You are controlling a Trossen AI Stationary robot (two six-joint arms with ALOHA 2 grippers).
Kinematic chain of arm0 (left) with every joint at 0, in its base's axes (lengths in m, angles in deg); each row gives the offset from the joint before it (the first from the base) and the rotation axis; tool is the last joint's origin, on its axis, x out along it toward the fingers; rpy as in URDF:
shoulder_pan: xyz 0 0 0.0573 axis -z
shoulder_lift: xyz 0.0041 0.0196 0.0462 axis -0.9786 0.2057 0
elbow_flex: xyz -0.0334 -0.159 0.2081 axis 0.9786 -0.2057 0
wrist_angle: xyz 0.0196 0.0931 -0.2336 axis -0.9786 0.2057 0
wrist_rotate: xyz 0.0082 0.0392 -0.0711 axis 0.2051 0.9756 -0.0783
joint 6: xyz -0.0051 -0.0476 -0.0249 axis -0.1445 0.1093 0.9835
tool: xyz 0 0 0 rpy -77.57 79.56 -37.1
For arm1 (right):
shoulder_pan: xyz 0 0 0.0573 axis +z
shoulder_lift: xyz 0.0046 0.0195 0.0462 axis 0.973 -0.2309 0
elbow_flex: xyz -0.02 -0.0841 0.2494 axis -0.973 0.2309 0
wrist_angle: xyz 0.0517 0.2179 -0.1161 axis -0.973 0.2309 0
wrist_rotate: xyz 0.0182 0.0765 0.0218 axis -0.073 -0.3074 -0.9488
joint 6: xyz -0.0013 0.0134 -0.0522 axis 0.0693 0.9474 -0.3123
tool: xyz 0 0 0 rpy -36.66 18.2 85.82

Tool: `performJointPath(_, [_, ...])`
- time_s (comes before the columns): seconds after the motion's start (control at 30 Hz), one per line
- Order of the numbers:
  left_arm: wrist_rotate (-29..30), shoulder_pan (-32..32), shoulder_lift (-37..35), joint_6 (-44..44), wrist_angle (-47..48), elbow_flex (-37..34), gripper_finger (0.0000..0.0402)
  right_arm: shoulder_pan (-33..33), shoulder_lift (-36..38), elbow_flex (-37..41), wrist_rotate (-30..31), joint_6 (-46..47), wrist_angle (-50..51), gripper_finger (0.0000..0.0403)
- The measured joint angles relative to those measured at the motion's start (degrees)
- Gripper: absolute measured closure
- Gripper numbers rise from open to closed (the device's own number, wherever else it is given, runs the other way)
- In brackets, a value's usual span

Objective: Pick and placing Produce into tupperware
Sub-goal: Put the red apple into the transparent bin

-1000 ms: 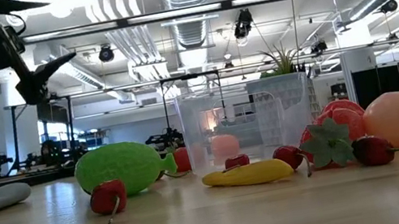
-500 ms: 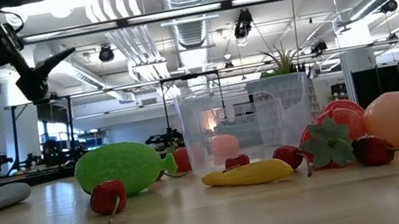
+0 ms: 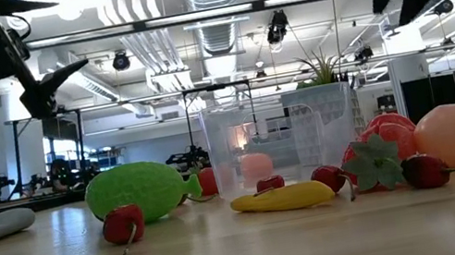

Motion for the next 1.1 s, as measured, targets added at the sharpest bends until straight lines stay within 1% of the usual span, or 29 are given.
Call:
performJointPath(0.1, [0.00,0.00,0.86,0.02,-0.02,0.00,0.0023,-0.28,-4.12,0.26,-2.75,-1.60,-0.17,0.0133])
performJointPath(0.23, [0.00,0.00,1.72,0.02,-0.07,0.02,0.0023,-1.05,-8.70,0.98,-9.20,-2.52,-1.26,0.0133])
performJointPath(0.3, [0.00,0.02,1.89,0.02,-0.09,0.02,0.0023,-1.04,-10.82,1.20,-10.43,-4.07,-3.08,0.0133])
performJointPath(0.5, [0.00,0.00,2.08,0.09,-0.28,0.02,0.0023,-1.04,-17.26,0.93,-10.90,-7.81,-8.14,0.0133])
performJointPath(0.67, [-0.02,0.00,2.07,0.11,-0.22,0.02,0.0023,-1.06,-21.13,-0.18,-10.60,-9.74,-8.26,0.0133])
performJointPath(0.83, [-0.02,0.02,2.07,0.13,-0.20,0.02,0.0023,-1.10,-23.27,-1.25,-7.80,-10.23,-8.03,0.0133])
performJointPath(0.93, [-0.02,0.00,2.07,0.13,-0.20,0.02,0.0023,-1.42,-24.00,-2.04,-7.32,-10.68,-6.59,0.0133])
performJointPath(1.1, [-0.04,0.02,2.13,0.11,-0.15,0.02,0.0023,-2.51,-24.78,-3.08,-8.13,-2.96,-5.57,0.0133])
